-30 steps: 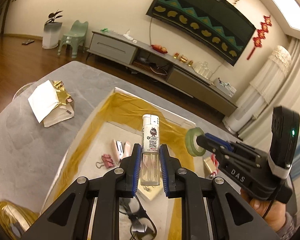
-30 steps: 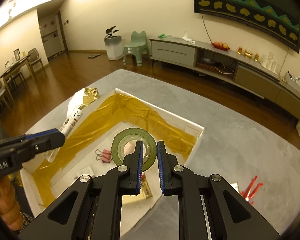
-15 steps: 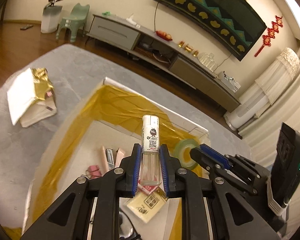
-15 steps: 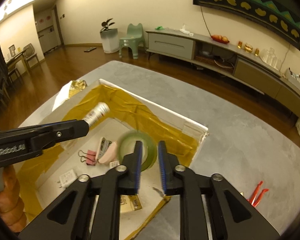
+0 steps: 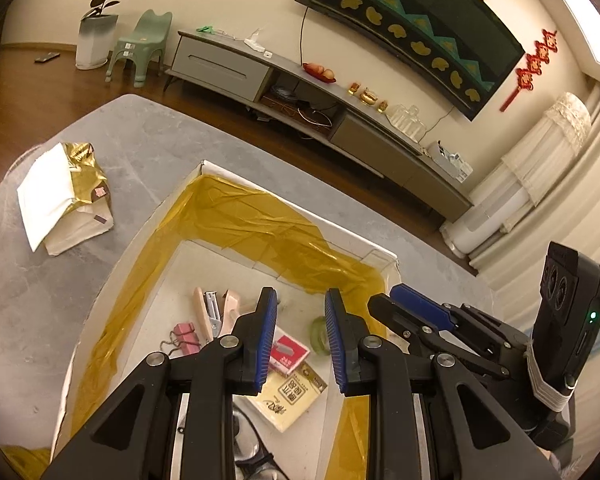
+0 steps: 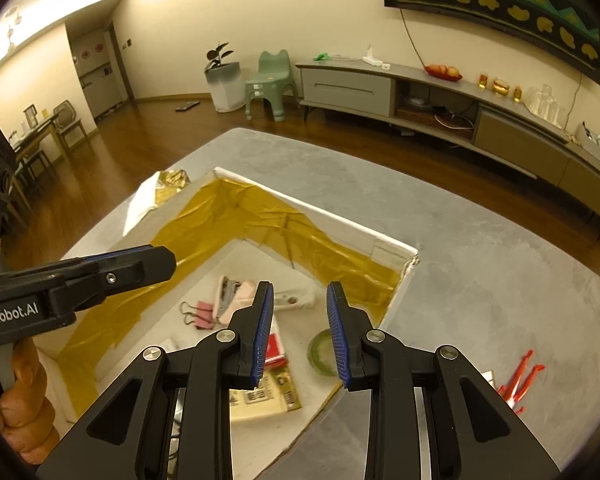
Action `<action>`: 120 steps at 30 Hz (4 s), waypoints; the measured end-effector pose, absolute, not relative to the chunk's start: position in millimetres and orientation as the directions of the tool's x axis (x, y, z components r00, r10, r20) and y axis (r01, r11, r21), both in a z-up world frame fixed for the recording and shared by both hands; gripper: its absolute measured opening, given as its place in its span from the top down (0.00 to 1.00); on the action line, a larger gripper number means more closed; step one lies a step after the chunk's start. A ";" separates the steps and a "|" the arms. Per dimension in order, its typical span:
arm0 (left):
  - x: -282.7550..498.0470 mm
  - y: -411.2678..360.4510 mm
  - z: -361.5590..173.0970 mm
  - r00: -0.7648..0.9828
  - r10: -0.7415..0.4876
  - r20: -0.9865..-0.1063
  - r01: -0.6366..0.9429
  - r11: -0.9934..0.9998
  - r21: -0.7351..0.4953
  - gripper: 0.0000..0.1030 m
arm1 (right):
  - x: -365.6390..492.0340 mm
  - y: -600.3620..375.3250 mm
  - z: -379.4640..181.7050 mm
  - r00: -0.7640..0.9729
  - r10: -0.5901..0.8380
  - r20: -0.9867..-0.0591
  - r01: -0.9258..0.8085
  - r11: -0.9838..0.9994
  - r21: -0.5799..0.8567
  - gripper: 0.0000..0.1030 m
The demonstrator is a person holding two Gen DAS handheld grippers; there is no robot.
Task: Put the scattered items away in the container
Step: 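Open both grippers to drop the white tube and tape roll into the box, then move both grippers back toward the gold tin and red toy figure, then grasp the gold tin with the left gripper while the right grasps the red figure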
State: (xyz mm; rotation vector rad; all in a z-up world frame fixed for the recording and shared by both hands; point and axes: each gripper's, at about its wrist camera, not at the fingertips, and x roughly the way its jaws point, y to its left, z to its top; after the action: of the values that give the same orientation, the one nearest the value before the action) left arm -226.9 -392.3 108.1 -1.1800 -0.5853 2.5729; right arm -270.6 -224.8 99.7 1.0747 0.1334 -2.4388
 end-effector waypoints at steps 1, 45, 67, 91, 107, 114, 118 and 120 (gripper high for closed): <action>-224.2 -391.7 110.5 -0.643 0.375 -0.668 -0.061 -0.894 -0.444 0.75 | -267.8 -225.8 101.4 -0.582 -0.381 -0.718 0.457 -0.884 0.099 0.71; -105.4 -331.1 182.2 -0.771 0.264 -0.580 -0.231 -0.964 -0.132 0.74 | -111.4 -173.1 172.8 -0.603 -0.441 -0.665 0.475 -0.868 0.144 0.71; -93.0 -256.3 160.2 -0.733 0.306 -0.608 -0.336 -0.939 -0.068 0.74 | -83.4 -96.0 163.2 -0.616 -0.416 -0.669 0.392 -0.898 0.198 0.71; -139.8 -161.0 102.3 -0.611 0.351 -0.710 -0.414 -0.906 -0.092 0.60 | -139.6 -4.9 78.8 -0.568 -0.321 -0.758 0.186 -0.947 0.261 0.71; -234.2 -146.3 54.3 -0.552 0.364 -0.751 -0.269 -0.929 -0.253 0.45 | -219.7 15.3 28.0 -0.550 -0.264 -0.792 0.055 -0.958 0.281 0.59; -259.2 -138.0 36.6 -0.534 0.371 -0.760 -0.245 -0.928 -0.281 0.41 | -257.3 11.9 5.5 -0.549 -0.216 -0.808 0.065 -0.974 0.216 0.58; -269.8 -132.8 17.3 -0.515 0.334 -0.789 -0.230 -0.941 -0.249 0.41 | -270.0 10.8 -8.0 -0.558 -0.209 -0.803 0.081 -0.977 0.198 0.58; -272.7 -131.3 8.9 -0.516 0.333 -0.789 -0.229 -0.941 -0.247 0.37 | -272.3 9.3 -15.1 -0.559 -0.206 -0.803 0.090 -0.978 0.187 0.55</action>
State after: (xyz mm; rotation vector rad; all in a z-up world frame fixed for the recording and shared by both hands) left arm -272.7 -131.3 8.9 -1.3264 -0.1587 2.4796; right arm -272.3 9.3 -15.1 1.3783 -0.1860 -2.6279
